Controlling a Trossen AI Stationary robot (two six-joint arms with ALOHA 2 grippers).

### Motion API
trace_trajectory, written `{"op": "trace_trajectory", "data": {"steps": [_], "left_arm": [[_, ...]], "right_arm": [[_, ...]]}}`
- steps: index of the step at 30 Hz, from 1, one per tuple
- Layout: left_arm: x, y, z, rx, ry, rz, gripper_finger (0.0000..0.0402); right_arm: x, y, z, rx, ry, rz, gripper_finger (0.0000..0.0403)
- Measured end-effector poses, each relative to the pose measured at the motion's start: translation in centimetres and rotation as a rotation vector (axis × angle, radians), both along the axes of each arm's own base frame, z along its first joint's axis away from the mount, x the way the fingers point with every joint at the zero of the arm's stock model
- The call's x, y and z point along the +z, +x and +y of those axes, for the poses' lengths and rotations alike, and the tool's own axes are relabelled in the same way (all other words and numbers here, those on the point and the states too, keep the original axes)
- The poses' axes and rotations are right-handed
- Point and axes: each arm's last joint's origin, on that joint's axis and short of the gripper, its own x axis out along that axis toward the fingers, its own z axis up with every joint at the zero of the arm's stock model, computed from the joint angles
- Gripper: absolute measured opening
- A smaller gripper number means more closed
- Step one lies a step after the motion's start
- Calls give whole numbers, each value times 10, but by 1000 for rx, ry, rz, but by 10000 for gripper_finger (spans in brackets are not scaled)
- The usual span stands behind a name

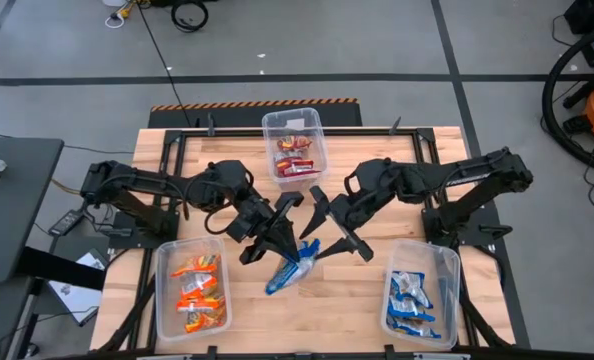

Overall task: Sort Maruchan noodles
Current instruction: Put the blue noodle pack into the bottom right transparent bin

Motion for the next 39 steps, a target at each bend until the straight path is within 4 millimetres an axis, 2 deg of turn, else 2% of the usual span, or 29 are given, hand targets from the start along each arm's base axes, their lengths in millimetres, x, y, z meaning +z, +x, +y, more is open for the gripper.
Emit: {"op": "trace_trajectory", "data": {"steps": [5, 12, 17, 20, 24, 30, 34, 39], "left_arm": [[2, -2, 0, -7, -11, 3, 3], [1, -1, -2, 9, 12, -23, 3], [1, -1, -4, 9, -4, -10, 4], [5, -1, -3, 49, -103, 53, 7], [16, -9, -1, 96, -338, 218, 31], [11, -13, -7, 85, -488, 450, 110], [17, -19, -9, 59, -567, 514, 166], [19, -33, -7, 152, -677, 668, 200]], "right_arm": [[0, 3, 0, -5, 14, -6, 205], [-13, 8, 1, -38, 9, 87, 88], [-9, 7, 0, -64, -4, 55, 14], [-1, 0, -3, -115, 5, 33, 10], [15, -20, -8, -171, 5, -1, 6], [33, -50, -15, -222, -2, -14, 4], [39, -72, -20, -250, -6, 17, 3], [41, -105, -22, -271, 28, 143, 2]]}}
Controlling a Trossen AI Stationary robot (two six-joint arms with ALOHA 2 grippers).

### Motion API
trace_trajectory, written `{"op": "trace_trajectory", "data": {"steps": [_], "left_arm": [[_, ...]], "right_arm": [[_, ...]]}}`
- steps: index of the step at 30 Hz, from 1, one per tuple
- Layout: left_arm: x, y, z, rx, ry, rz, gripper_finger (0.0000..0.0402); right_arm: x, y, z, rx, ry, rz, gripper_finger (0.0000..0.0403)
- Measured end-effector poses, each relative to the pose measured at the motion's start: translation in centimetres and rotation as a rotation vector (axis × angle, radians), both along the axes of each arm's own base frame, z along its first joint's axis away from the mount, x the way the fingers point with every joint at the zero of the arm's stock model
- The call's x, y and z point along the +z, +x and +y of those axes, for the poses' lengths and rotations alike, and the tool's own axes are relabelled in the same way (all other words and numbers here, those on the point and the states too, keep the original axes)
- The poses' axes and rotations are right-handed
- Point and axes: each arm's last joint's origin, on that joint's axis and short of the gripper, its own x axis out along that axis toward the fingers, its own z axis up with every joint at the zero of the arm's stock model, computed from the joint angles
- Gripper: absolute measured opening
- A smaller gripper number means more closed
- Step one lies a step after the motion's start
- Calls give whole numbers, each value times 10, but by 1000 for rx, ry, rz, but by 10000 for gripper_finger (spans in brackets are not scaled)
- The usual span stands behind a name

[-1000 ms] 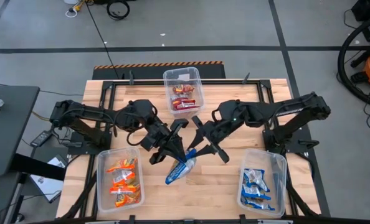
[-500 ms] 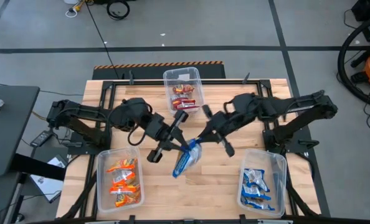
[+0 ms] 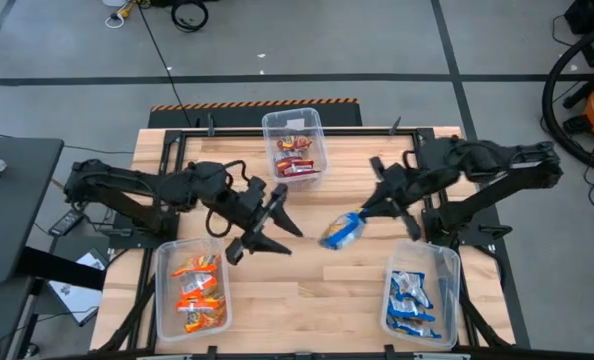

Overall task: Sort Maruchan noodles
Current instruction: Put the blue noodle pack into the bottom right transparent bin

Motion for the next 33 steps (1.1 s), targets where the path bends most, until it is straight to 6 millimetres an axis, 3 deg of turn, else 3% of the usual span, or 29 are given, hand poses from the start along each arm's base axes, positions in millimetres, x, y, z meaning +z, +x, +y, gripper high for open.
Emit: {"op": "trace_trajectory", "data": {"steps": [6, 11, 14, 19, 25, 29, 33], "left_arm": [[-5, -26, 14, 264, -47, 271, 198], [-7, -28, 23, 533, -36, 293, 193], [-9, -25, 29, 633, -14, 286, 192], [-11, -23, 38, 693, -14, 298, 192], [-17, -24, 37, 694, -13, 367, 192], [-23, -26, 37, 696, -36, 434, 192], [-26, -26, 37, 665, -42, 467, 192]], "right_arm": [[-10, -56, -1, -154, 256, 347, 2], [-18, -100, 3, -283, 502, 625, 2], [-21, -116, 7, -307, 578, 726, 3], [-34, -126, 21, -347, 554, 866, 3], [-89, -131, 42, -434, 415, 1018, 3], [-130, -132, 55, -455, 317, 993, 3], [-150, -136, 62, -491, 287, 896, 3]]}}
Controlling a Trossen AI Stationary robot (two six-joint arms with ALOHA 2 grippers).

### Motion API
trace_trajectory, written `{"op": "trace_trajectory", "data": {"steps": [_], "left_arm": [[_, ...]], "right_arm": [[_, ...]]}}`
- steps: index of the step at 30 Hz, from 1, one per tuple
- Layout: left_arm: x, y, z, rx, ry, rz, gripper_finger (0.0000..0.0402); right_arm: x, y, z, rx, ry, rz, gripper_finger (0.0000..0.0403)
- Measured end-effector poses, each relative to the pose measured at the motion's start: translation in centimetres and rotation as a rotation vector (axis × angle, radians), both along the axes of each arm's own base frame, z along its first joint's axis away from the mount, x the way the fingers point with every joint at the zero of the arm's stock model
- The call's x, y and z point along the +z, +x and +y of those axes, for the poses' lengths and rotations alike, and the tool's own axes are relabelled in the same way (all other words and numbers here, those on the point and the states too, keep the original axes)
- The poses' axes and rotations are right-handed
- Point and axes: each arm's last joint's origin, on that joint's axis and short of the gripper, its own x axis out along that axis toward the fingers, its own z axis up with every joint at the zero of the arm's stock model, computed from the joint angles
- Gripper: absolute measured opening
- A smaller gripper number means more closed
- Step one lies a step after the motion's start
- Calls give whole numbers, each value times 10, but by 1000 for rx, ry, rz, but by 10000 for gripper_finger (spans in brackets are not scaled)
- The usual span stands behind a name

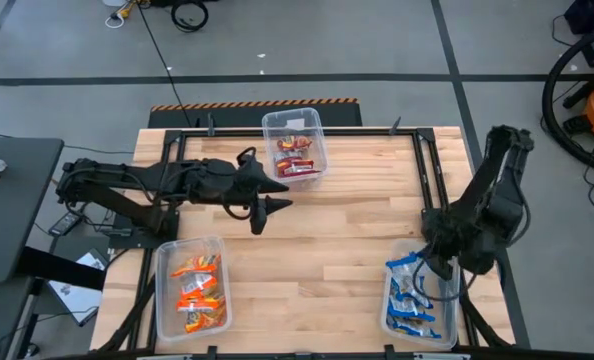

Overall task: Sort Maruchan noodles
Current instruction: Put the blue noodle pack into the bottom right transparent bin, then return to Home Position

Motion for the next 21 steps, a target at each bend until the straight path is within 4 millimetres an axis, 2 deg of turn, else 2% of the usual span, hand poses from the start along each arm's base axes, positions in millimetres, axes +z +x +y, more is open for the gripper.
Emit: {"op": "trace_trajectory", "data": {"steps": [3, 6, 9, 12, 14, 18, 21], "left_arm": [[0, 0, -1, -20, -6, 0, 192], [0, 0, -1, -21, -6, -1, 192], [0, 0, 0, -15, -10, 0, 192], [0, 0, 0, -14, -12, -2, 192], [1, 0, 0, -13, -13, -7, 192], [2, 0, 0, -14, -14, -16, 192], [3, 1, 0, -17, -4, -33, 192]], "right_arm": [[-15, -7, 1, -8, -70, -14, 5], [-43, -12, 2, -53, -81, 63, 16], [-66, -15, 6, -66, -3, 183, 47], [-75, -15, 10, -19, 61, 248, 89], [-71, -15, 12, 26, 81, 247, 116], [-48, -14, 16, 117, 125, 238, 160], [-22, -13, 15, 138, 145, 211, 173]]}}
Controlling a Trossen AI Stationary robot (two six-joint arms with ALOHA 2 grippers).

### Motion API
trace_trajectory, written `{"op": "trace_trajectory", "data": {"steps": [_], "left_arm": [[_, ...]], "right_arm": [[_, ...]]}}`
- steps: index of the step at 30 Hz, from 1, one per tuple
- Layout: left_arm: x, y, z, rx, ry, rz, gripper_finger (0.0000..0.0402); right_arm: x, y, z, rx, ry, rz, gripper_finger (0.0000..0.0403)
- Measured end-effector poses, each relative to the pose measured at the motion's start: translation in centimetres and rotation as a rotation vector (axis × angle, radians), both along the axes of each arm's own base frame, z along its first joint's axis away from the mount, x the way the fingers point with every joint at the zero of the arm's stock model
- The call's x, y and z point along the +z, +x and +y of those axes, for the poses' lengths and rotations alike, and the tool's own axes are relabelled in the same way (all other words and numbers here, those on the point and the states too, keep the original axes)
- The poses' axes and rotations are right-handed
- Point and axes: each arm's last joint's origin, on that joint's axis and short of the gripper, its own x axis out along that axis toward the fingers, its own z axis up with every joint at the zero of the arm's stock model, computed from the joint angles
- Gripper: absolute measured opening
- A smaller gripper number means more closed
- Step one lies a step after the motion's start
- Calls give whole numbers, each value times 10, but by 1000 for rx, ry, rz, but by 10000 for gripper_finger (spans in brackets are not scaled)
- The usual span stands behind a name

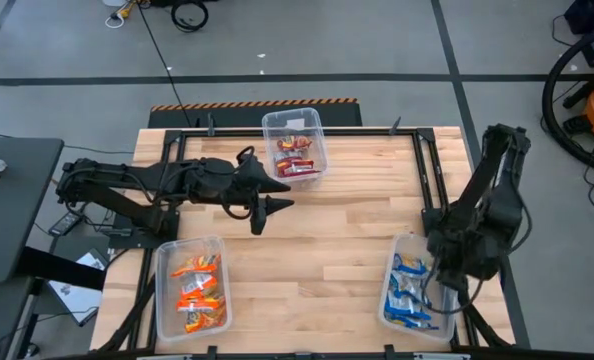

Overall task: Sort Maruchan noodles
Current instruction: Return to Home Position

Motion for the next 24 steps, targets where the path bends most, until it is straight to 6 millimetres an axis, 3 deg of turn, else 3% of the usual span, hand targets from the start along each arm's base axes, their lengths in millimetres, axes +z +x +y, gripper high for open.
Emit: {"op": "trace_trajectory", "data": {"steps": [7, 12, 15, 20, 24], "left_arm": [[-8, -2, 5, 32, -23, 83, 192], [-27, -15, 17, 69, -133, 310, 175], [-22, -19, 21, 2, -115, 293, 139], [-16, -23, 36, -84, -48, 64, 28], [-38, -48, 39, -54, -71, 20, 12]], "right_arm": [[56, 13, -20, 68, -82, -220, 171], [63, 44, -36, 153, -167, -381, 166], [64, 71, -45, 193, -154, -526, 152], [77, 108, -69, 210, -157, -833, 100], [90, 102, -87, 159, -196, -957, 21]]}}
